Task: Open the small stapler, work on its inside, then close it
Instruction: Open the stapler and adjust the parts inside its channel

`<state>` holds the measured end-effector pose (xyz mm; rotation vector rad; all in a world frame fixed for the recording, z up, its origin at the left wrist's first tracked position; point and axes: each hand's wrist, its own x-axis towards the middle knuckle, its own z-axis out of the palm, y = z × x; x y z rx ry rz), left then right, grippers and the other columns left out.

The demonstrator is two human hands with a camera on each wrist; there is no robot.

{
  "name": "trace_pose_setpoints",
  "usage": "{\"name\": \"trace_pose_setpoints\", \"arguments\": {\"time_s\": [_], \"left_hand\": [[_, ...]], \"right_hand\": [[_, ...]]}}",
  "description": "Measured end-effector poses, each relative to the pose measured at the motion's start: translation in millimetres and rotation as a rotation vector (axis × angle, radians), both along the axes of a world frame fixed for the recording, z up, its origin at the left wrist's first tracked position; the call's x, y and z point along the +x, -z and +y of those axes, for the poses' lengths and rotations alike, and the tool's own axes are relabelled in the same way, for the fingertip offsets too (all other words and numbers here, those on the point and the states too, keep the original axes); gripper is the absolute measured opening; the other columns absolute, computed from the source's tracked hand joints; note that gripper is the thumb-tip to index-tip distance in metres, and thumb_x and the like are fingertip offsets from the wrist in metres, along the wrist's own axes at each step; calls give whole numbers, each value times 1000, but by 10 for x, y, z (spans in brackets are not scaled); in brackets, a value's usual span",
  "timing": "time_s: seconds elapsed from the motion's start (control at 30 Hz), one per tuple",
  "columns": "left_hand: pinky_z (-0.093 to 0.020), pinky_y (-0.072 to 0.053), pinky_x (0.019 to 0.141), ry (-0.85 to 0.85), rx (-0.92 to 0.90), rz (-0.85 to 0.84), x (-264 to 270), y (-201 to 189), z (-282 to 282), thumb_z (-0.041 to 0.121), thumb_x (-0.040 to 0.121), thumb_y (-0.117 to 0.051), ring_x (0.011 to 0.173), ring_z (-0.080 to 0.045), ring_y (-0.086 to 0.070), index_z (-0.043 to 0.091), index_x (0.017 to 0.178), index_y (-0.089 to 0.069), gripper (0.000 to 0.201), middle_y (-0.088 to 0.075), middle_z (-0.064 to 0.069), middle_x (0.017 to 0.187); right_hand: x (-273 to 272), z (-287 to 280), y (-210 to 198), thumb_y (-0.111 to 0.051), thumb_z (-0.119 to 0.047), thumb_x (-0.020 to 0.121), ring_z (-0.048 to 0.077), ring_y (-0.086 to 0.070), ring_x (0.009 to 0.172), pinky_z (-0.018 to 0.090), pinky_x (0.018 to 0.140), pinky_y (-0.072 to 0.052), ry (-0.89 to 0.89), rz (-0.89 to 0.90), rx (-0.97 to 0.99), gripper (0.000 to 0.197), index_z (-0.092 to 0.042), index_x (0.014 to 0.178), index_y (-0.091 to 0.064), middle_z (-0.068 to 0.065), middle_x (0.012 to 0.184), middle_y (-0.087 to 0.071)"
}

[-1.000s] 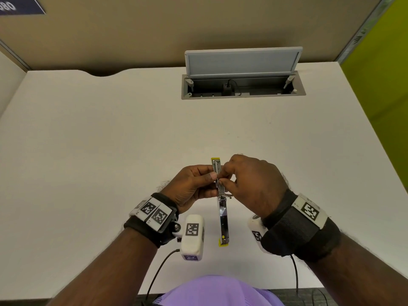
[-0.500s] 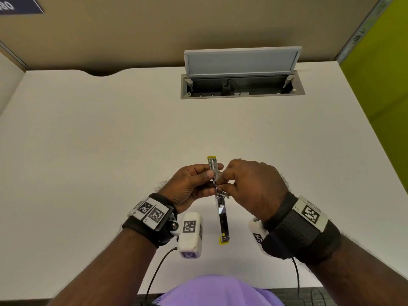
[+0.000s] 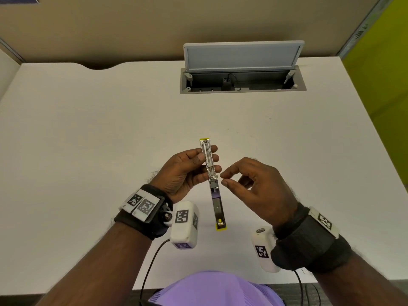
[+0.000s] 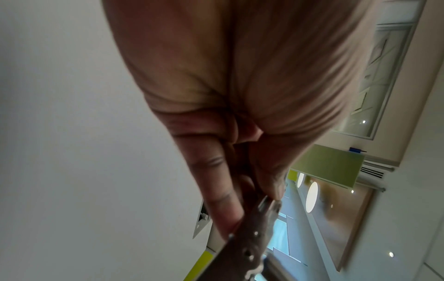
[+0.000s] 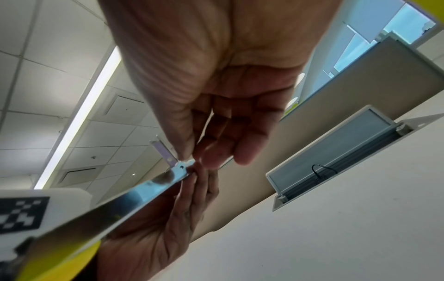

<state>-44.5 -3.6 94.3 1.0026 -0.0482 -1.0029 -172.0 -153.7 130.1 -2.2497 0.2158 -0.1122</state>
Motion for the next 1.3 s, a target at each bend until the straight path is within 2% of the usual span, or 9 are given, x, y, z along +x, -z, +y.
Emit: {"name": "trace_pose_setpoints", "arguments": {"time_s": [0.3,0.5,0.6,0.7,0.8,0.9,1.0,1.2,1.3], "left_hand": [[-18,-57,57,34,-19,-58,-2,-114,-18,13,90,-47,74,-13,-72,8,114,-62,28,-75,0,86],[-20,-58,57,59,-17,-94,-15,-150,-14,15,86,-52,80,-19,-74,7,113,-63,31,-76,-6,93],[-23,-60,61,57,-16,-101,-22,-143,-12,14,88,-51,77,-19,-74,9,113,-64,29,-76,-6,92],[-25,-61,66,43,-13,-107,-19,-139,3,17,84,-54,80,-23,-74,10,113,-65,32,-76,-7,92],[-24,-61,65,46,-8,-107,-25,-124,6,17,83,-55,79,-21,-74,8,113,-65,32,-75,-6,94],[-25,-61,68,85,6,-124,-55,-118,-24,17,85,-56,79,-19,-73,5,118,-63,36,-75,-9,94],[-26,-60,70,110,18,-135,-74,-112,-41,17,84,-57,78,-18,-72,6,113,-65,32,-75,-8,91],[-26,-61,70,152,29,-131,-108,-100,-47,15,83,-56,78,-21,-73,7,107,-67,28,-76,-7,87],[-27,-61,69,193,34,-133,-134,-93,-49,14,85,-54,82,-24,-74,5,112,-64,30,-76,-7,88]], "right_hand": [[36,11,-70,-64,-36,86,12,-60,65,37,64,-54,65,-81,-4,10,-32,95,-66,-16,90,-64],[111,5,-194,-61,-40,86,9,-61,63,35,61,-55,47,-122,-77,13,-32,95,-66,-14,91,-66],[149,-4,-198,-63,-31,87,11,-64,65,29,63,-54,42,-27,6,12,-32,98,-64,-14,95,-67],[155,-52,-181,-58,-16,89,8,-69,67,15,61,-48,17,52,149,19,-31,100,-64,-13,99,-67],[159,-63,-188,-65,-28,85,12,-67,65,23,63,-52,31,49,114,15,-32,100,-64,-13,93,-68],[194,-27,-186,-67,-36,81,10,-61,58,26,60,-51,53,70,52,16,-33,96,-61,-13,89,-67],[225,-13,-163,-67,-34,79,12,-62,58,34,62,-55,82,115,81,18,-34,94,-56,-11,83,-65],[295,-22,-103,-69,-37,76,12,-67,62,35,64,-56,198,169,218,18,-32,90,-58,-3,72,-67],[333,-44,-106,-69,-23,77,15,-65,59,37,65,-58,225,206,322,18,-20,93,-62,1,71,-65]]}}
